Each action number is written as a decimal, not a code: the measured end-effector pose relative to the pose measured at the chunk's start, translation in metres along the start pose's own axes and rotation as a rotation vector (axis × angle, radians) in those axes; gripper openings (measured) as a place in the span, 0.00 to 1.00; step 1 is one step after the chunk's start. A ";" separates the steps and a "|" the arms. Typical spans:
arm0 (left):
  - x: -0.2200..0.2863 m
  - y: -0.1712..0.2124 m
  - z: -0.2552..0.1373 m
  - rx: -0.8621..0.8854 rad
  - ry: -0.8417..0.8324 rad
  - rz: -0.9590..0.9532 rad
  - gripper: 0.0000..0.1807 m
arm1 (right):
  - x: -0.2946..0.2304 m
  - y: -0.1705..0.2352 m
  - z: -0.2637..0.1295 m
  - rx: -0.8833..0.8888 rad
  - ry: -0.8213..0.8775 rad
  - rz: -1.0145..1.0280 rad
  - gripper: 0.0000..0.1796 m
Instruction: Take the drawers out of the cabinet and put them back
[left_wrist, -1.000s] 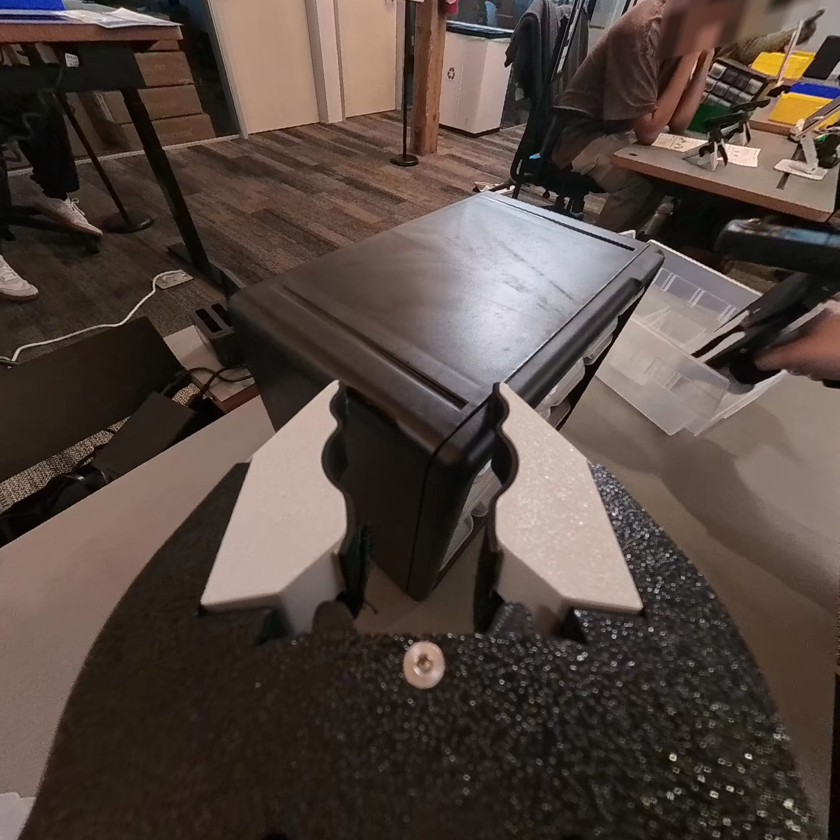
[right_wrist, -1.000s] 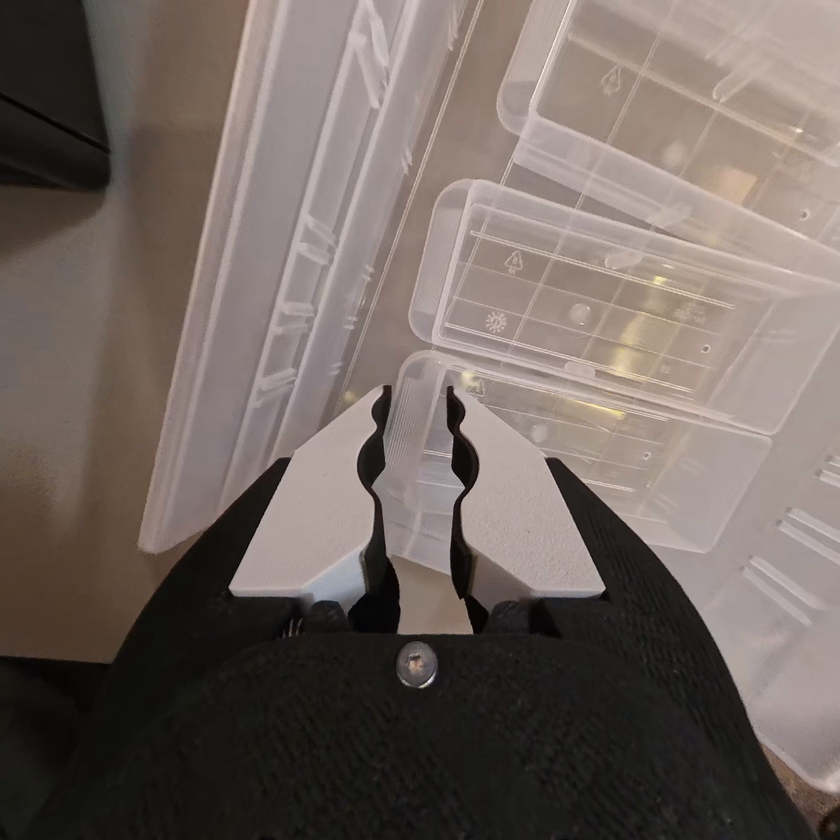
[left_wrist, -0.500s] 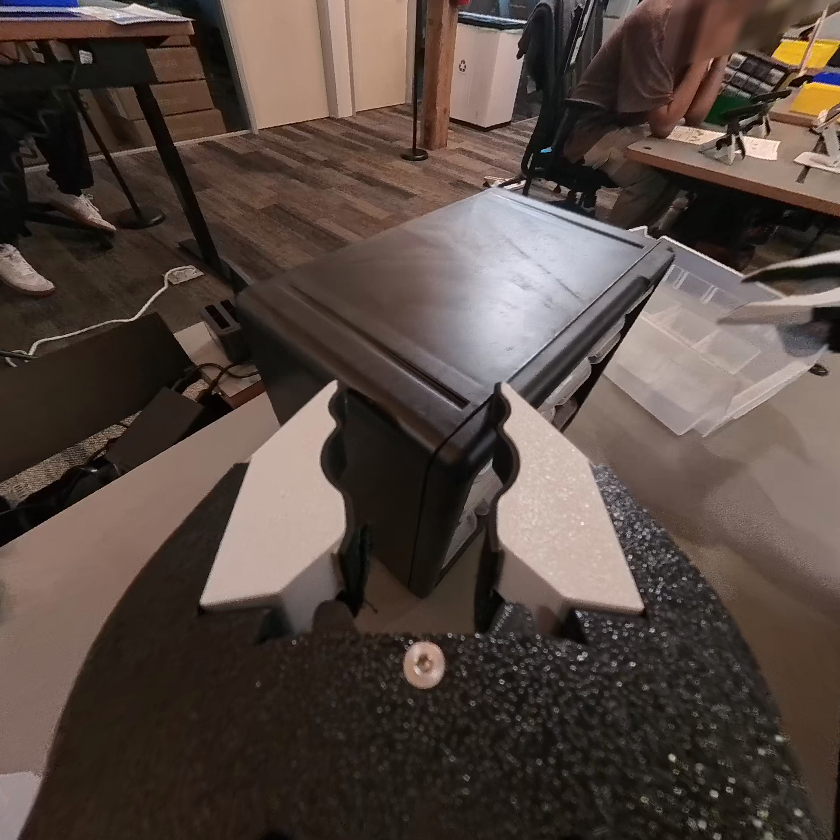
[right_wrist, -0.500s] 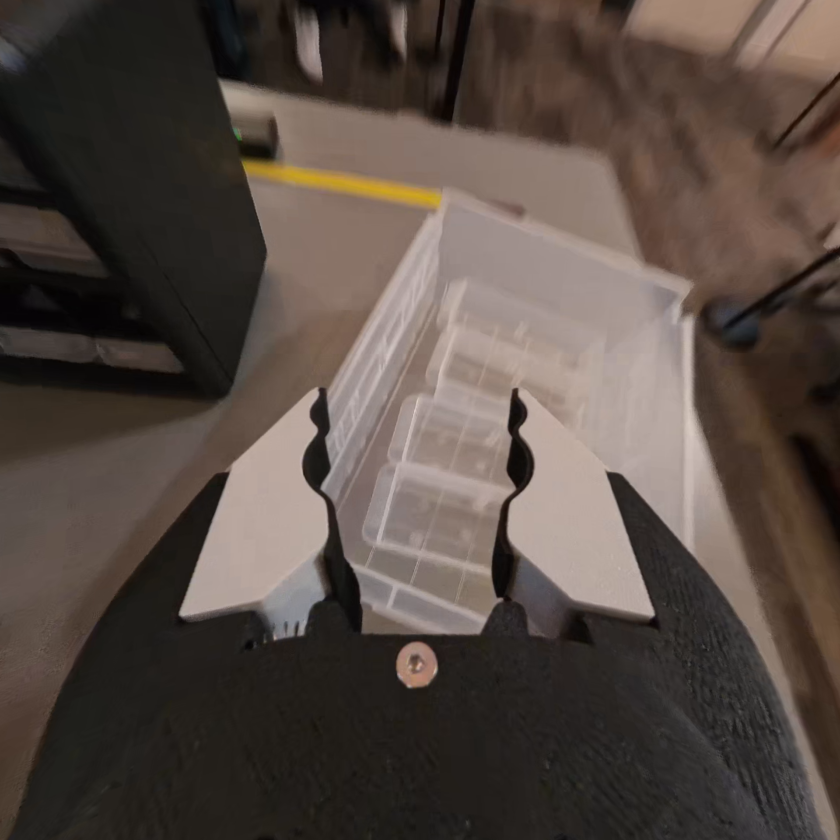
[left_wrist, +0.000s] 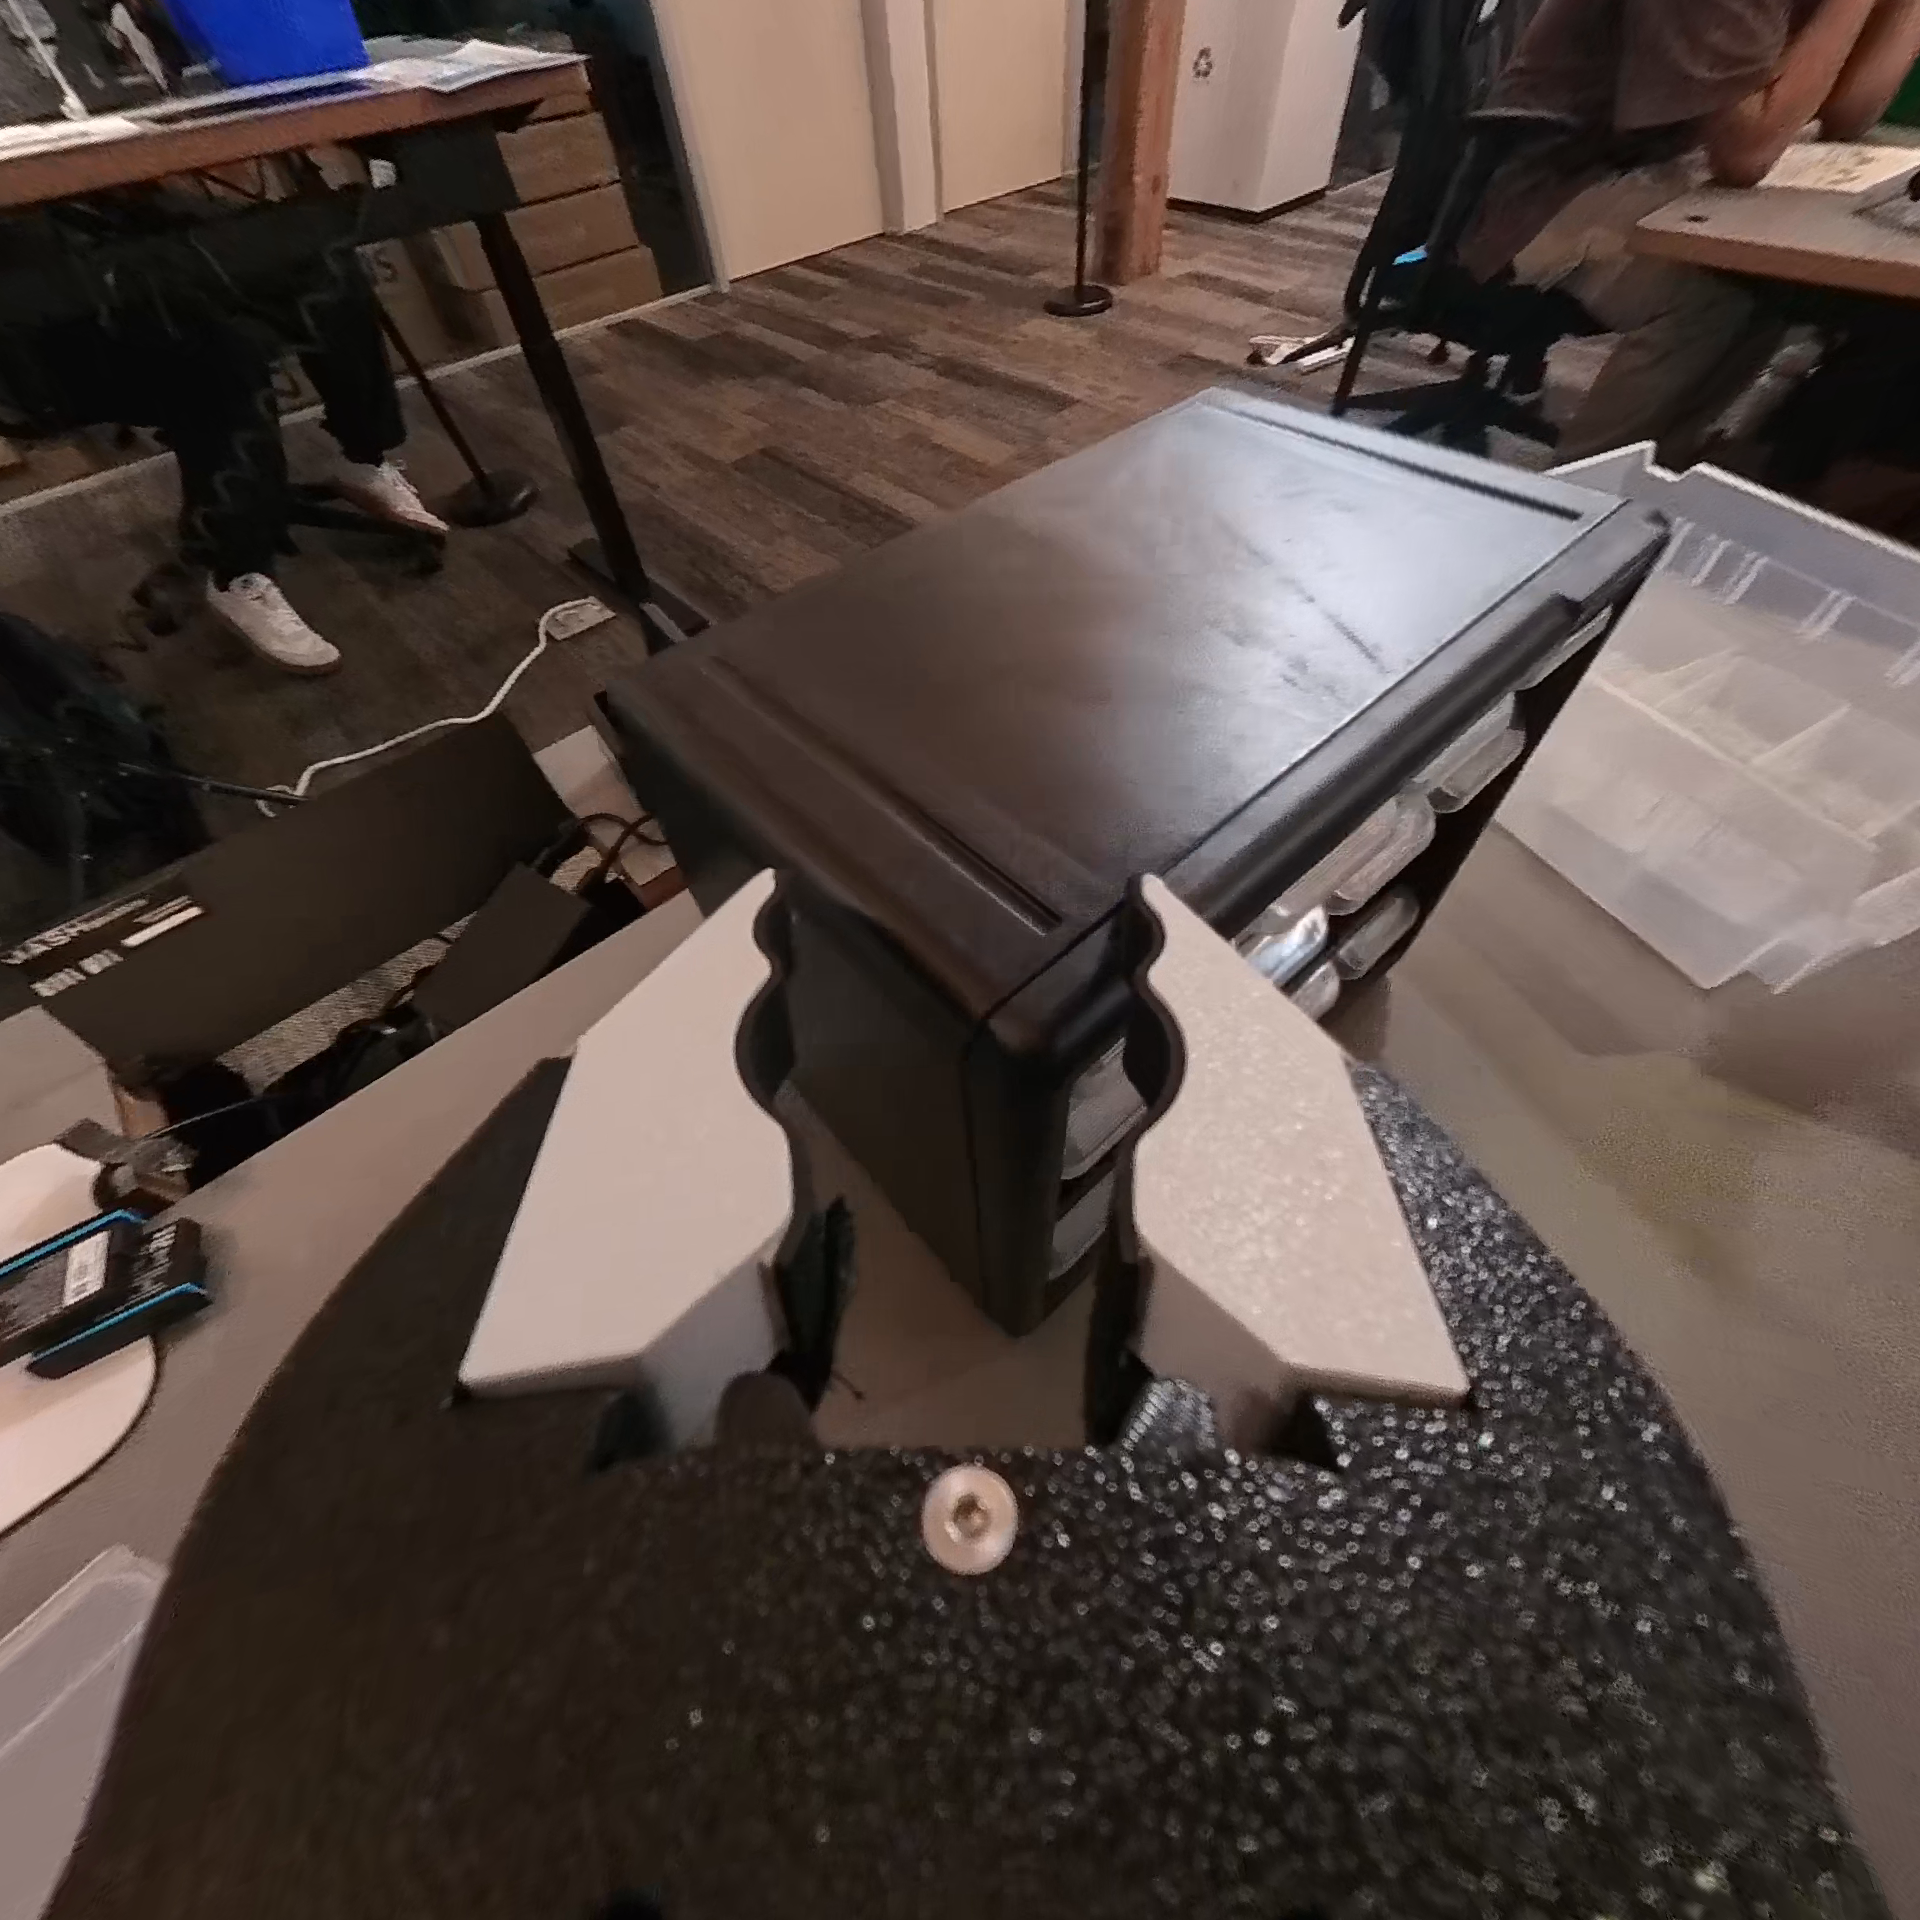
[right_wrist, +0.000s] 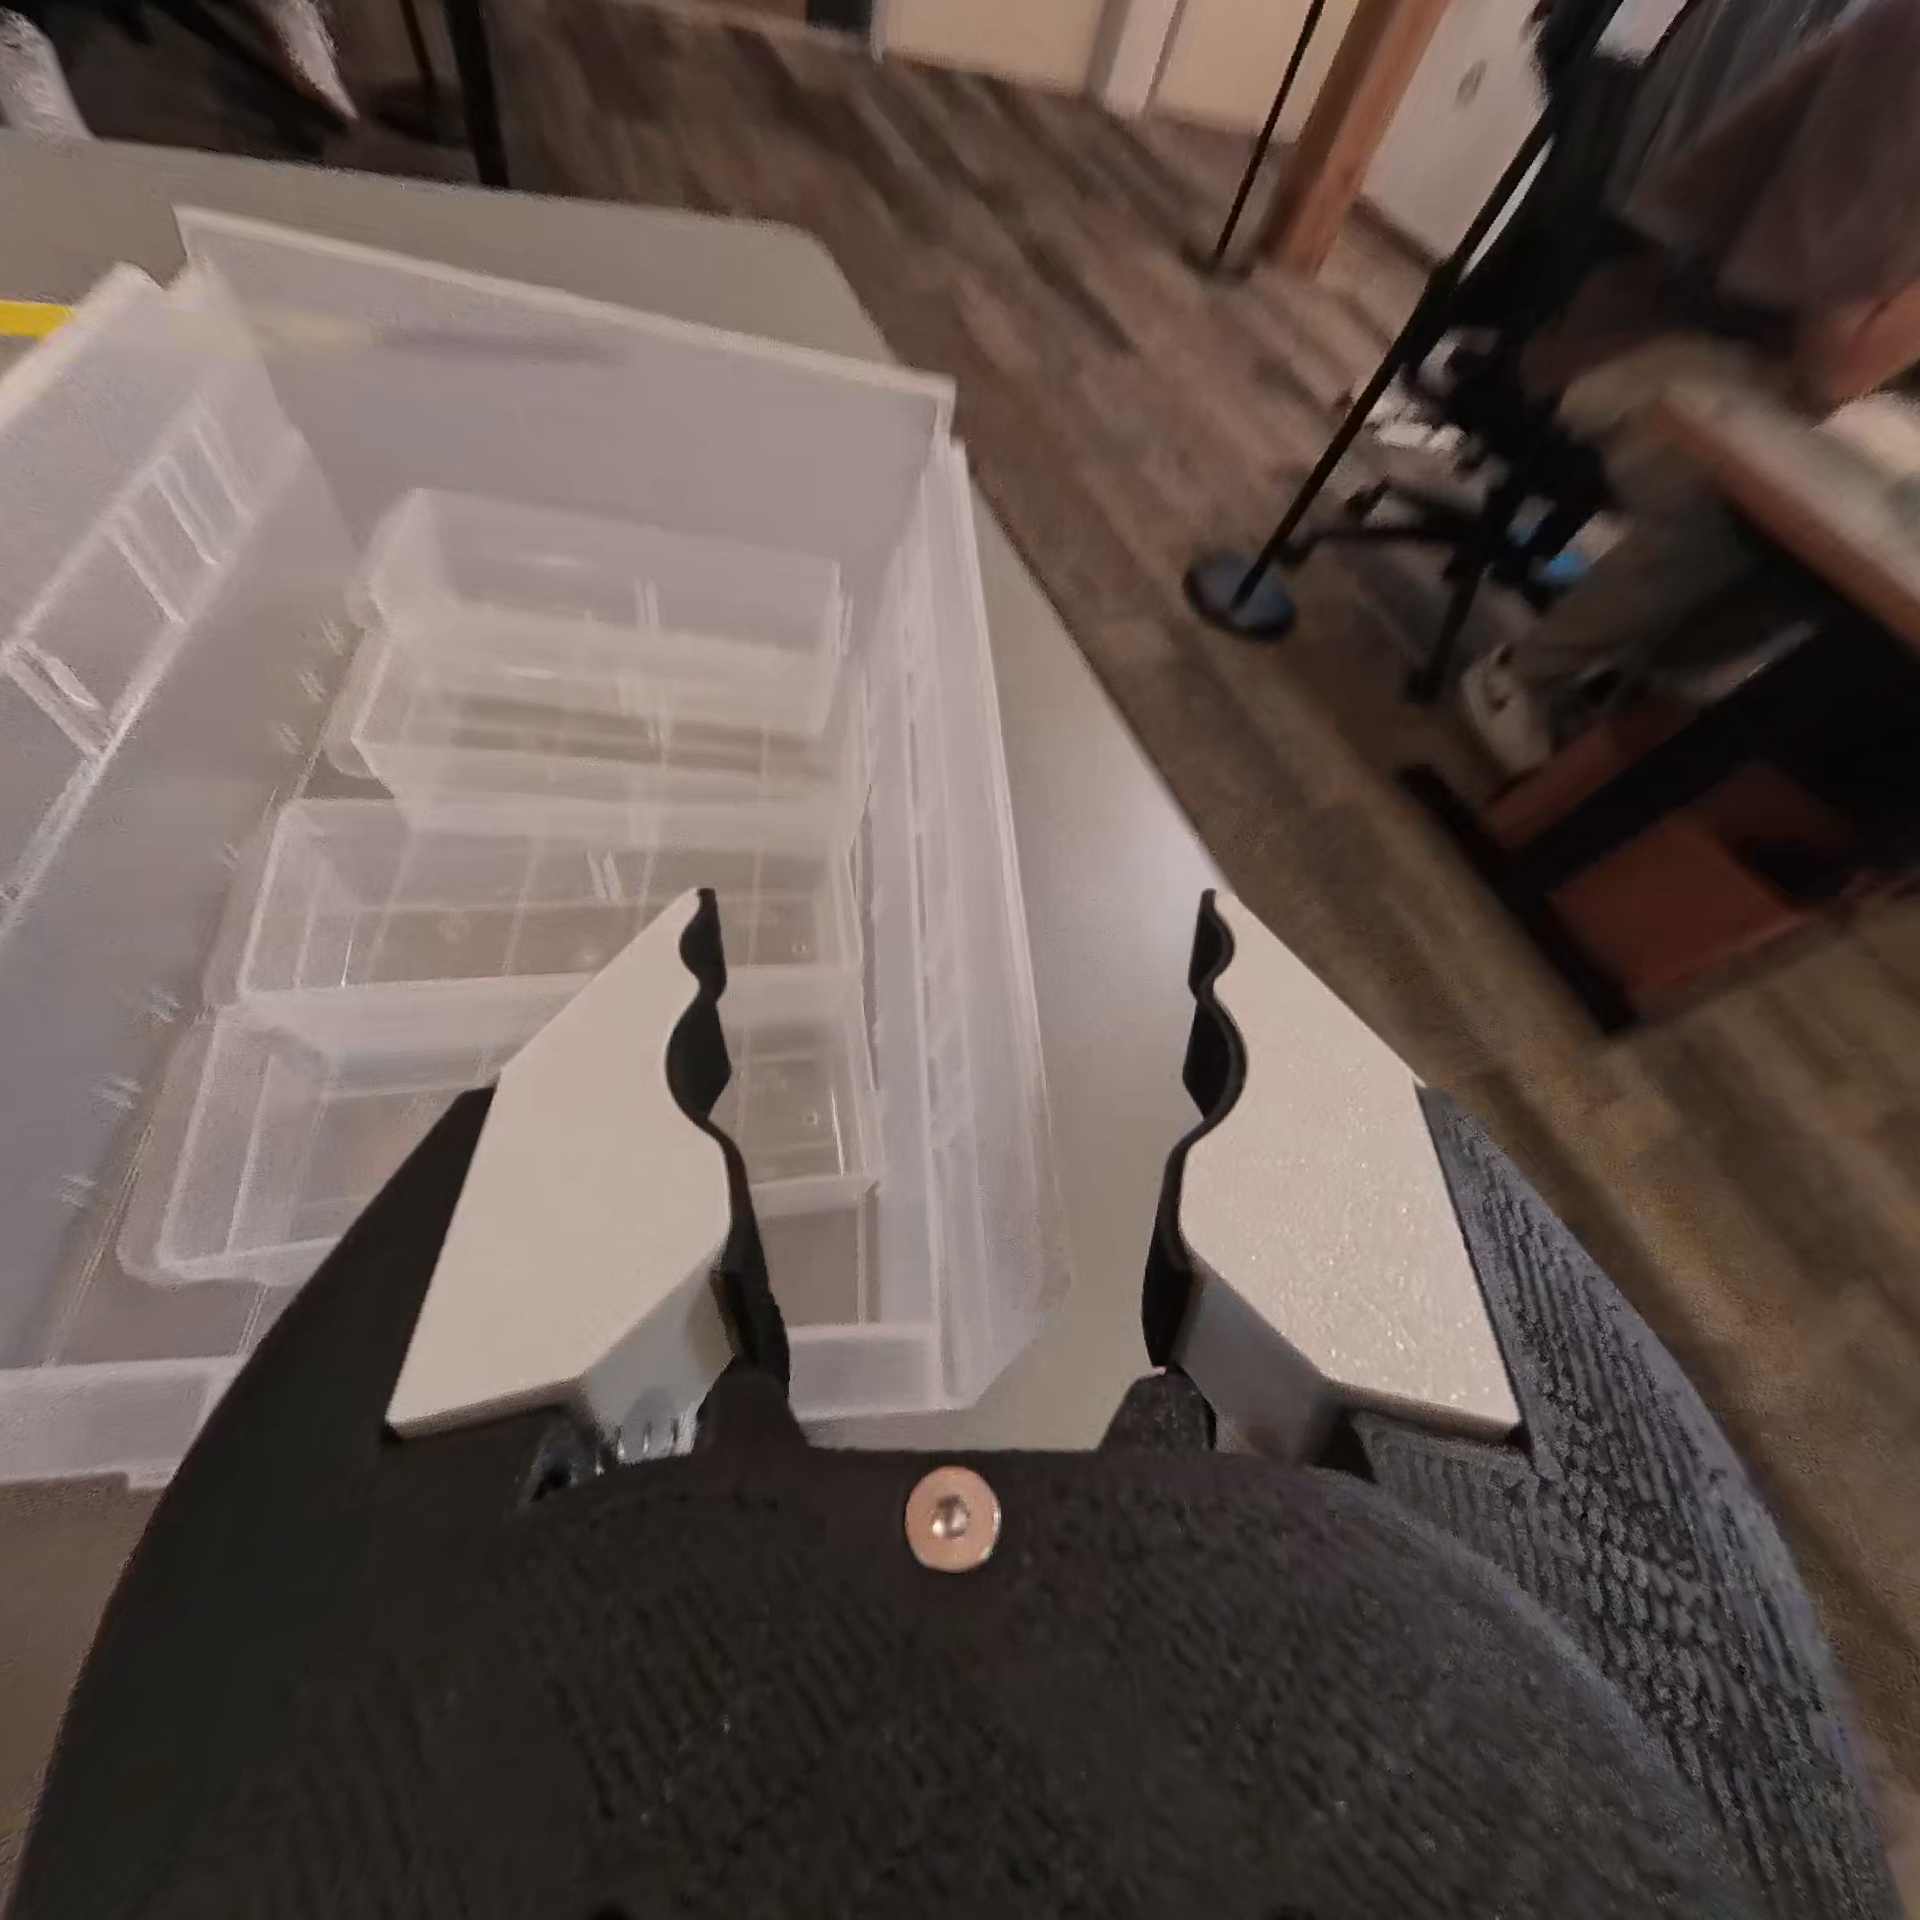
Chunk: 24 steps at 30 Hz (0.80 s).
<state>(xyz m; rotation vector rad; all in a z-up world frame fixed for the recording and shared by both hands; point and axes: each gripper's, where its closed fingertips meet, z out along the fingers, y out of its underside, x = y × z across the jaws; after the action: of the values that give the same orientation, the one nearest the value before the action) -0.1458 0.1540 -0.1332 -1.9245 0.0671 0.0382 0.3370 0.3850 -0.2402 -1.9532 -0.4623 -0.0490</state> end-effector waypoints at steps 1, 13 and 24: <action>0.000 0.000 -0.001 -0.004 -0.017 0.012 0.34 | 0.000 0.012 0.006 -0.030 -0.038 0.043 0.50; -0.017 -0.027 -0.084 0.256 -0.244 -0.108 0.58 | -0.008 0.054 0.029 -0.207 -0.221 0.123 0.32; -0.038 0.180 -0.181 -0.194 -0.602 -0.255 0.71 | -0.024 0.060 0.032 -0.256 -0.460 0.277 0.12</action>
<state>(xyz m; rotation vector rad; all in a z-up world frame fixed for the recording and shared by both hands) -0.1970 -0.0769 -0.2367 -2.0240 -0.6020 0.4627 0.3297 0.3853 -0.3113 -2.2679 -0.4954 0.5523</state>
